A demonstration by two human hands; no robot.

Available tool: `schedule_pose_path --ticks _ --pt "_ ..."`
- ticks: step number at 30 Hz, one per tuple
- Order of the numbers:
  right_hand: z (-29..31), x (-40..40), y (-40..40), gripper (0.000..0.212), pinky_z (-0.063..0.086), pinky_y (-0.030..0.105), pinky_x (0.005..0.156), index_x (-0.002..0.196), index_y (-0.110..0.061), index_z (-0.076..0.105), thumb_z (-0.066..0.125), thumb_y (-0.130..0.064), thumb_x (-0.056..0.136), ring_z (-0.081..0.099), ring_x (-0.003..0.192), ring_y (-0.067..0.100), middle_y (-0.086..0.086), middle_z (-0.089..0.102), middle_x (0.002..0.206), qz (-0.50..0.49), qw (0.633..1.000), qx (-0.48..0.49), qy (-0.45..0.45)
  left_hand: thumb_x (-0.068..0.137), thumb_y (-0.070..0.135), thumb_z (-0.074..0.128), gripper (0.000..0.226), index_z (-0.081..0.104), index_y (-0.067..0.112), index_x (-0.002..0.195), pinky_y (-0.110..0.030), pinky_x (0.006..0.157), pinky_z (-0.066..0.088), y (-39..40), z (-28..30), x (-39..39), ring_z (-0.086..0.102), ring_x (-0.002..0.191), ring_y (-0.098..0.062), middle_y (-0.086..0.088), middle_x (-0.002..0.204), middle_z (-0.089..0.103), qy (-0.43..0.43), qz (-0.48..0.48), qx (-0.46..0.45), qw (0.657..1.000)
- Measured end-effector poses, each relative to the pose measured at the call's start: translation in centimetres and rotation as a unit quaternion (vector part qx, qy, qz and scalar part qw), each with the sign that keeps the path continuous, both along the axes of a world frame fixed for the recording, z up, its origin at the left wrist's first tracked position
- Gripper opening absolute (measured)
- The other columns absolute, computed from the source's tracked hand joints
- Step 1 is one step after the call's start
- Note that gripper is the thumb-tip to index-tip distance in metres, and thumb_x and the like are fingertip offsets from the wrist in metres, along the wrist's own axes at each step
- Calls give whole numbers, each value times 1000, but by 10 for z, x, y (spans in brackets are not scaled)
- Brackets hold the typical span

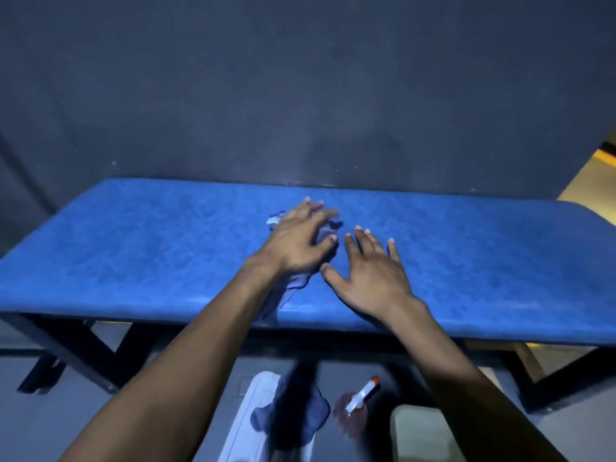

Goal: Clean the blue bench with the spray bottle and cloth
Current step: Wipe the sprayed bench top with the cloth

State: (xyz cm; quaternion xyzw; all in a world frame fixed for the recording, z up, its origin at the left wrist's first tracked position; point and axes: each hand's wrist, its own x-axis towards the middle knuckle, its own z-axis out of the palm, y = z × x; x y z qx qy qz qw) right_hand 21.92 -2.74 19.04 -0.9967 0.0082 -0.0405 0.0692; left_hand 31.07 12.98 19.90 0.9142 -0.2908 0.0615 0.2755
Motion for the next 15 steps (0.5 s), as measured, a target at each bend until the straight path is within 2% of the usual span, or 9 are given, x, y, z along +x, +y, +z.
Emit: schedule_pose_path --ticks 2,4,6,8,9,11,13,15 --pt "-7 -5 -7 89 -1 49 126 160 -21 12 24 -74 90 0 156 16 2 5 170 -2 1000 6 8 86 46 51 52 62 26 133 -38 115 37 -8 1 -6 51 140 -26 -8 144 60 -35 -39 52 997" --pt "-14 -10 -10 93 0 45 126 160 -21 10 16 -76 85 -2 156 14 1 3 170 3 1000 -1 -7 89 36 61 46 60 23 134 -31 111 39 3 1 -22 56 132 -20 -1 138 64 -59 -92 25 994" --pt "-16 -11 -11 97 0 44 127 160 -20 9 10 -76 81 -3 156 14 1 2 170 9 1000 -9 -14 95 40 65 50 53 23 141 -24 118 32 34 -5 -33 46 142 -9 6 148 56 -50 -122 2 991" --pt "-17 -9 -10 96 -1 44 127 161 -19 6 10 -74 82 -5 156 15 2 0 170 18 1000 -15 -14 98 47 60 51 50 24 143 -23 125 20 64 -13 -24 33 149 -4 11 152 49 -49 -95 -1 994" --pt "-17 -8 -9 96 -1 44 127 161 -19 6 12 -74 82 -5 156 15 3 1 170 18 1000 -14 -19 99 49 55 49 52 24 141 -26 126 18 70 -15 -11 33 149 -7 10 150 51 -52 -63 -2 997" --pt "-17 -8 -8 94 0 44 127 160 -18 9 14 -73 84 -4 156 16 3 3 170 14 999 -6 -31 94 58 44 52 54 26 135 -37 122 29 63 -14 19 44 143 -21 1 144 56 -39 9 5 999" --pt "-18 -9 -7 94 0 43 127 160 -18 10 15 -72 84 -3 156 15 3 5 170 11 999 -4 -34 88 62 36 61 55 25 131 -38 110 36 30 -7 38 51 132 -30 -7 137 60 -14 55 6 998" --pt "-18 -9 -7 95 0 43 127 160 -17 10 14 -72 82 -3 156 15 4 5 170 11 999 -6 -33 85 64 33 66 57 21 130 -38 107 37 -10 -6 42 55 127 -34 -11 133 62 2 56 3 998"
